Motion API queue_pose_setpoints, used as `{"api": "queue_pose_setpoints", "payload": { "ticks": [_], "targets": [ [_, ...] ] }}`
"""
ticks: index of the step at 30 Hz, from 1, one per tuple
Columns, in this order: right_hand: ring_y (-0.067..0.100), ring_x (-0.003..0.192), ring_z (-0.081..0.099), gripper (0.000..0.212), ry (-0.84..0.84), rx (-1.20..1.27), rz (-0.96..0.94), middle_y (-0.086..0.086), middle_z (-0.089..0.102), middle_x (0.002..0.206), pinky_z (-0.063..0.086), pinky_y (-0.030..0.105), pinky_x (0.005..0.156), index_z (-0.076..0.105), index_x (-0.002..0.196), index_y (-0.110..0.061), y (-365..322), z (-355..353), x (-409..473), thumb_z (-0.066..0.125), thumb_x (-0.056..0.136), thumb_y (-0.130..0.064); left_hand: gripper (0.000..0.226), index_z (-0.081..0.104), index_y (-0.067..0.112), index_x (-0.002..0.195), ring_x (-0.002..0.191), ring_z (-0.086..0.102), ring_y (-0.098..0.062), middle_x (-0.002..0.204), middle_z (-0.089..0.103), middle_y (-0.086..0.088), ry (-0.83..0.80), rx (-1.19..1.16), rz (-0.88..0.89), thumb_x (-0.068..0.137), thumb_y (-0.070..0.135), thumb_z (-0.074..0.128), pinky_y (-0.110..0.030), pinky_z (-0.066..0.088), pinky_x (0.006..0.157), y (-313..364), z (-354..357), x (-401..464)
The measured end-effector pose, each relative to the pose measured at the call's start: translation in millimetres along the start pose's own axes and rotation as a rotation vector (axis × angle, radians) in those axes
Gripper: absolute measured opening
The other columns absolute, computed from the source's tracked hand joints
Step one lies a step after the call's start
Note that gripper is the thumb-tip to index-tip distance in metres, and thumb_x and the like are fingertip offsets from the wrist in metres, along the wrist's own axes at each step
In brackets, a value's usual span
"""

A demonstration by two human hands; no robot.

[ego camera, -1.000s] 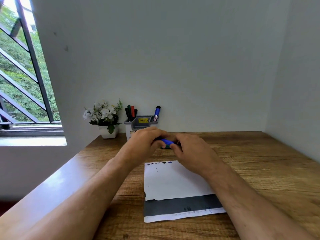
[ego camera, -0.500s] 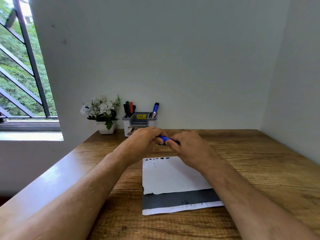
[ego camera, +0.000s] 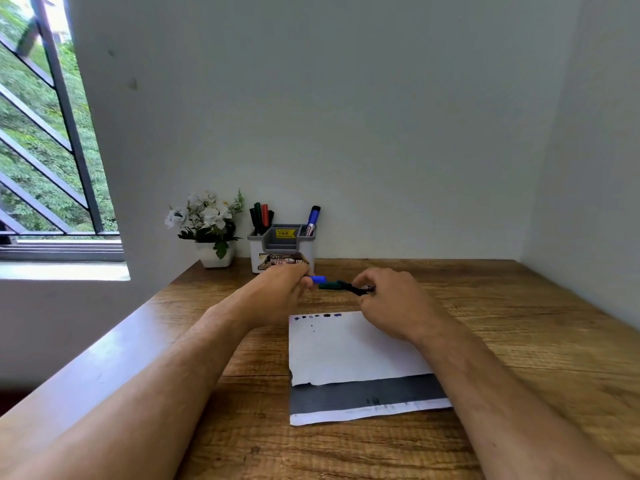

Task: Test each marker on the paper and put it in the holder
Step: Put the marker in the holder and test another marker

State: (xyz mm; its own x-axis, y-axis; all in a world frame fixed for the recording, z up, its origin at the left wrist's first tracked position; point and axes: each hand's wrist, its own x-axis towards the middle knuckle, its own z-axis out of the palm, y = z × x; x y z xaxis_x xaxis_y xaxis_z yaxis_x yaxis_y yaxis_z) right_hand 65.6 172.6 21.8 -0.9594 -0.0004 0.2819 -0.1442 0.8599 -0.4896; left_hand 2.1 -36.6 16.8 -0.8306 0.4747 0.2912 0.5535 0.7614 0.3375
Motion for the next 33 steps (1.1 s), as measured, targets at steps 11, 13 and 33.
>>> {"api": "queue_pose_setpoints", "payload": {
  "ticks": [11,13,33],
  "targets": [
    [0.024,0.059,0.073,0.033,-0.038,0.994,0.293,0.002,0.079,0.095,0.05,0.026,0.042,0.068,0.104,-0.017,-14.9,2.6,-3.2,0.037,0.096,-0.008,0.033,0.046,0.021,0.098,0.079,0.051,-0.011,0.088,0.054,0.005,-0.191,-0.111,-0.145,0.09,0.048,0.063,-0.03,0.036,0.067,2.2,-1.9,-0.7],
    [0.021,0.06,0.073,0.022,-0.062,1.003,0.31,0.002,0.079,0.094,0.05,0.026,0.042,0.065,0.106,-0.013,-15.3,6.9,-3.2,0.049,0.093,-0.007,0.048,0.042,0.026,0.095,0.078,0.047,-0.006,0.088,0.051,0.009,-0.214,-0.041,-0.139,0.08,0.064,0.068,-0.029,0.035,0.065,2.3,-1.0,0.4],
    [0.006,0.056,0.054,0.02,0.169,0.542,0.314,0.004,0.069,0.074,0.035,0.018,0.043,0.067,0.079,-0.01,-2.3,28.1,3.0,0.067,0.084,-0.028,0.064,0.042,0.035,0.091,0.084,0.052,-0.006,0.094,0.054,0.014,-0.296,0.02,-0.15,0.057,0.074,0.078,-0.028,0.036,0.064,-4.1,10.0,9.9]
  ]
}}
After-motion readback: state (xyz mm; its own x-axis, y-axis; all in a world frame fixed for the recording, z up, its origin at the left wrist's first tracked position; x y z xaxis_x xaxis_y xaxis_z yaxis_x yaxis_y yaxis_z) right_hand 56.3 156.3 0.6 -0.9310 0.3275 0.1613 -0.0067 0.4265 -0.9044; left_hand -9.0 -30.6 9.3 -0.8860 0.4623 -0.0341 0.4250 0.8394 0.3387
